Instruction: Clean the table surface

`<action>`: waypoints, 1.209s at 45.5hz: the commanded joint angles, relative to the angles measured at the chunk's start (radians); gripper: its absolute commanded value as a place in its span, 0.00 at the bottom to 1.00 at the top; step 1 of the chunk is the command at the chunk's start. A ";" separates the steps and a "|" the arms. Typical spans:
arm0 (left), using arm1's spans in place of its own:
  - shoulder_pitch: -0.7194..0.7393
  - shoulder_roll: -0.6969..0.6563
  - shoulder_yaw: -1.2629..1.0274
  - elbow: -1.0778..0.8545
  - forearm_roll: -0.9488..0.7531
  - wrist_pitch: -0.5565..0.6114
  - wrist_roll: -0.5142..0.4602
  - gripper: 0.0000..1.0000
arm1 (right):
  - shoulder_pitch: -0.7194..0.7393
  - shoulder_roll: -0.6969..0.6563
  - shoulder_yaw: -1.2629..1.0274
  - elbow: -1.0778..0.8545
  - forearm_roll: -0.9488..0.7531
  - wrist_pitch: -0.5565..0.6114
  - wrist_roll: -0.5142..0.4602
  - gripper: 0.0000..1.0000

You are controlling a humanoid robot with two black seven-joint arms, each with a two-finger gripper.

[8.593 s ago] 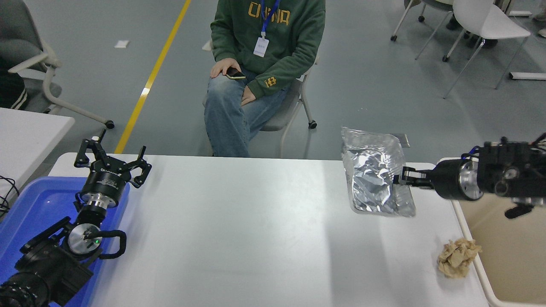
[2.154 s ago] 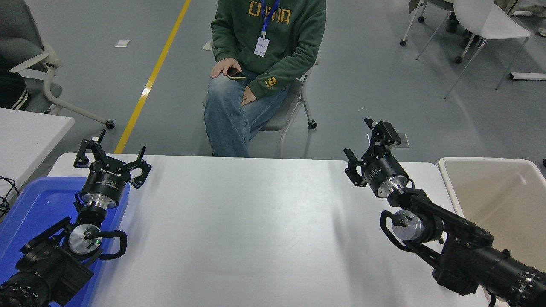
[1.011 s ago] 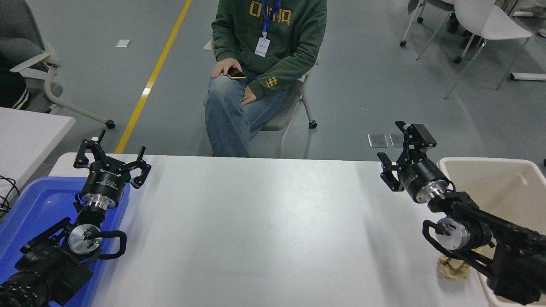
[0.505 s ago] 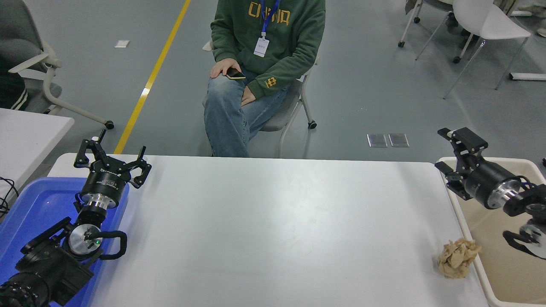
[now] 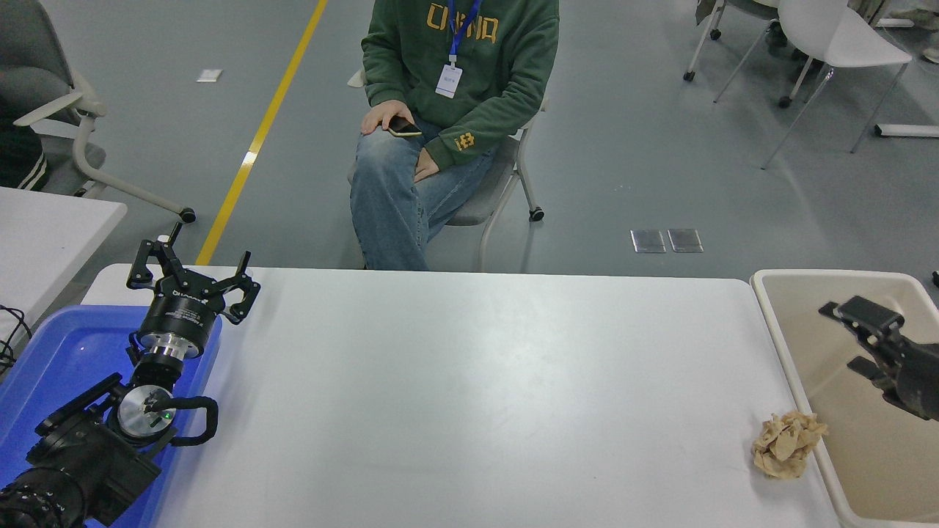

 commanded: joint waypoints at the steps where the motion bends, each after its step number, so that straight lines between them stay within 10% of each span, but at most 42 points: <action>1: 0.000 0.000 0.000 0.000 0.000 0.000 0.000 1.00 | 0.067 -0.005 -0.154 0.001 -0.025 0.029 -0.117 1.00; 23: 0.000 0.000 0.000 0.000 0.000 -0.001 0.000 1.00 | 0.110 0.096 -0.151 0.056 -0.007 0.085 -0.352 1.00; 55: 0.000 0.000 0.000 0.000 0.000 0.000 0.000 1.00 | 0.084 0.312 -0.146 0.007 0.161 0.062 -0.405 1.00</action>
